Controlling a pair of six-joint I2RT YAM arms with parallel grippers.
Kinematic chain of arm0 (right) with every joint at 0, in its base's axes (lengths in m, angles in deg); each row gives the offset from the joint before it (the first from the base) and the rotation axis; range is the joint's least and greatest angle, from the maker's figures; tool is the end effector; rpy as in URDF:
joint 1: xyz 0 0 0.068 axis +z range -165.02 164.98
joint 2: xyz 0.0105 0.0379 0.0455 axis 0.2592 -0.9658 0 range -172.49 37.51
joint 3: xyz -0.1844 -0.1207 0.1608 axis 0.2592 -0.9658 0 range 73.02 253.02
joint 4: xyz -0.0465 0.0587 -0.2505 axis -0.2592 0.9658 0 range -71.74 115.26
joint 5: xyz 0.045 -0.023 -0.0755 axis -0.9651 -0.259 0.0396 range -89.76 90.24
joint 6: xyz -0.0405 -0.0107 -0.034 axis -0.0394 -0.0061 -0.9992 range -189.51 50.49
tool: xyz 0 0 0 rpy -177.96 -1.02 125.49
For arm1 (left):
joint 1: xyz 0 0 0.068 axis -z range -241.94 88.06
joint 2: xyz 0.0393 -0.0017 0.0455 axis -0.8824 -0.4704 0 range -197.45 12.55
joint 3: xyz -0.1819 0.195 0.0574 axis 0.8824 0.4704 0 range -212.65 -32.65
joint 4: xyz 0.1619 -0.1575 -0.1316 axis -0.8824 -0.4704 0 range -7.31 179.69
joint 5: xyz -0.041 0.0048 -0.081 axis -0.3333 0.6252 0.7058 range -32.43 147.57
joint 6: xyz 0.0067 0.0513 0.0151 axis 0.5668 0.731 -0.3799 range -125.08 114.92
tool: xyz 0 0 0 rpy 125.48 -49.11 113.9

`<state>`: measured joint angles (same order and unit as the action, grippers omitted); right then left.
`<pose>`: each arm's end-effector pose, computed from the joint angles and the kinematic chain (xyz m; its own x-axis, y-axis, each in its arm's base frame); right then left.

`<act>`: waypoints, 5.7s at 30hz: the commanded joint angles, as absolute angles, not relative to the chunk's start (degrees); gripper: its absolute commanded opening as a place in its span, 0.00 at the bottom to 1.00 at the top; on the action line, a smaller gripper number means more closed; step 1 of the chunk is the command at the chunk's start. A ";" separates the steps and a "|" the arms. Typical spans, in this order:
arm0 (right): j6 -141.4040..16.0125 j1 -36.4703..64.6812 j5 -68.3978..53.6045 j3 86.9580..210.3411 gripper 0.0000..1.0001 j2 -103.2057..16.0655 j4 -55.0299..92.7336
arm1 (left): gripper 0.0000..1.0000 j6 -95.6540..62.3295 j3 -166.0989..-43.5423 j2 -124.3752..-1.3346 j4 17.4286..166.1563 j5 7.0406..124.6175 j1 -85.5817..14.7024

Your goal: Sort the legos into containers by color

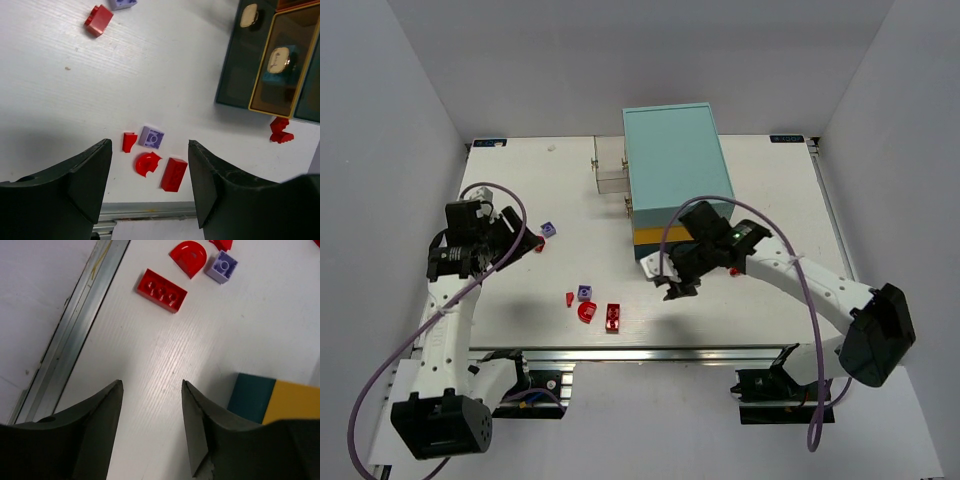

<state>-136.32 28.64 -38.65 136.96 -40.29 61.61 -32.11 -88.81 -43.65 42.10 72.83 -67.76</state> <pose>0.1810 0.2036 0.2856 0.4806 -0.5302 -0.6986 -0.8675 -0.4043 -0.2899 0.1912 0.0101 0.3126 -0.6904 -0.5111 -0.5120 -0.2639 0.8369 -0.4795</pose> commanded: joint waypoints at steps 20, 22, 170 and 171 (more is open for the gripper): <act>-156.34 46.15 -29.38 145.61 0.84 -60.13 57.45 | 0.77 -32.94 -83.28 -30.96 29.40 63.81 -67.56; -159.05 46.50 -28.76 147.45 0.83 -62.06 58.77 | 0.77 -33.12 -82.84 -30.60 29.22 63.63 -67.56; -130.24 28.75 21.69 199.58 0.52 -97.40 21.07 | 0.79 -37.95 -74.58 -29.90 40.82 68.82 -67.56; -130.24 28.66 21.78 199.66 0.52 -97.49 21.07 | 0.79 -37.95 -74.58 -29.90 40.73 68.73 -67.56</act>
<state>-131.42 30.10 20.08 200.61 -99.11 22.33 -38.32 -74.47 -30.47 40.43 69.12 -67.76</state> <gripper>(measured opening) 0.517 0.791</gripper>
